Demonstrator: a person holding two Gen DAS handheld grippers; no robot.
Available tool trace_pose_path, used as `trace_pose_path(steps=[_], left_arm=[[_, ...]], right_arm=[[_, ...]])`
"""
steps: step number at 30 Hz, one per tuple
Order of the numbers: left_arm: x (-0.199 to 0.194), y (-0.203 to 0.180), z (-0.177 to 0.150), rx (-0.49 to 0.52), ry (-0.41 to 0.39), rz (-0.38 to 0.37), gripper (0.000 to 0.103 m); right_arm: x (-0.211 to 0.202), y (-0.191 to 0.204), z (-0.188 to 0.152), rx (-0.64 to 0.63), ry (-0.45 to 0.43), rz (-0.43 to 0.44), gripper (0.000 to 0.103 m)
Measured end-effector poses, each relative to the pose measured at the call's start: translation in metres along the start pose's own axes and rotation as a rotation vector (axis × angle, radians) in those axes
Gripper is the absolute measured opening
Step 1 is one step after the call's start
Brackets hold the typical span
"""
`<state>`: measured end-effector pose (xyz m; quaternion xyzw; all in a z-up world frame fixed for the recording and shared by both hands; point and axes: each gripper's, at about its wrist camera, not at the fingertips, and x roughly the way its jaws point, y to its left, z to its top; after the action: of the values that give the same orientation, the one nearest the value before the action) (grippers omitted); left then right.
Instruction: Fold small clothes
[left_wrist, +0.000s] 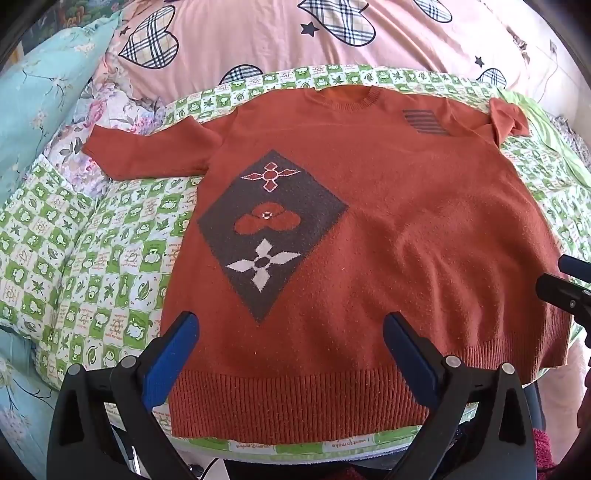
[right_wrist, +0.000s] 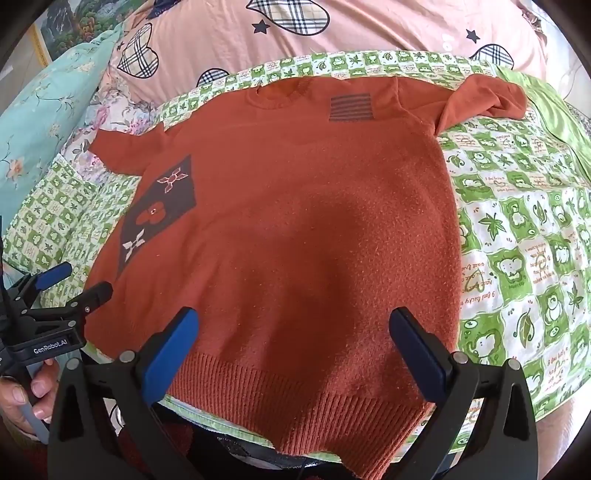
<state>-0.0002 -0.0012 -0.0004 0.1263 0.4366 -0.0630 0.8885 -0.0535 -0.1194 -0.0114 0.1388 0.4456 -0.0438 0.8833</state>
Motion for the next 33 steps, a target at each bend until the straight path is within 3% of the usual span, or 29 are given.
trace_pose_path(steps=[26,33], left_arm=[[0.008,0.002,0.007,-0.005,0.018,-0.045,0.100],[0.014,0.002,0.011,-0.015,0.032,-0.069,0.100]], right_arm=[[0.004,0.001,0.002,0.027,0.027,0.022,0.103],[0.003,-0.006,0.009,0.007,-0.010,0.004,0.103]])
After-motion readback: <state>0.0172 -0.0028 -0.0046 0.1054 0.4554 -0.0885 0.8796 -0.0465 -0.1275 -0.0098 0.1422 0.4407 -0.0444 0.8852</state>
